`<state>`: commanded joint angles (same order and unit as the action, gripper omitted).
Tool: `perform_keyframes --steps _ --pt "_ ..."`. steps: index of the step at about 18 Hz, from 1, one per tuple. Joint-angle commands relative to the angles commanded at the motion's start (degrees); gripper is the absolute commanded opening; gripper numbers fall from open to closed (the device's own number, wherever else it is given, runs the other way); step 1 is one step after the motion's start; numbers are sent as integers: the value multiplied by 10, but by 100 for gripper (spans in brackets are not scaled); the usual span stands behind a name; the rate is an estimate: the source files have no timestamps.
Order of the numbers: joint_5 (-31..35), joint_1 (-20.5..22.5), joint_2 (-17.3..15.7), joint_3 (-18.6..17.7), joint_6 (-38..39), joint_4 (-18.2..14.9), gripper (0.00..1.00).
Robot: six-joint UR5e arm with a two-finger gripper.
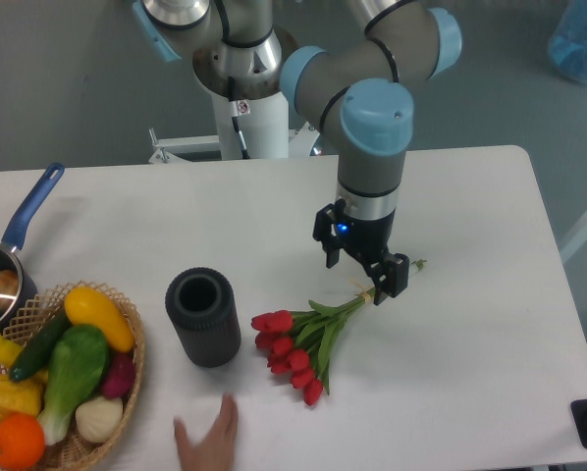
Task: Pick up the flowers from the table
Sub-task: 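Lower the open gripper toward the green tulip stems below the blooms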
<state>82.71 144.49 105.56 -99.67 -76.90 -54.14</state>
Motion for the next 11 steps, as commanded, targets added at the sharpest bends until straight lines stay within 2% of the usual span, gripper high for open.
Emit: perform_keyframes --steps 3,6,10,11 --pt "-14 3 0 -21 -1 11 100" --pt "-10 2 4 -27 -3 11 100" --pt "-10 -2 34 -28 -4 12 100" --pt "-10 -3 53 -24 -3 15 100"
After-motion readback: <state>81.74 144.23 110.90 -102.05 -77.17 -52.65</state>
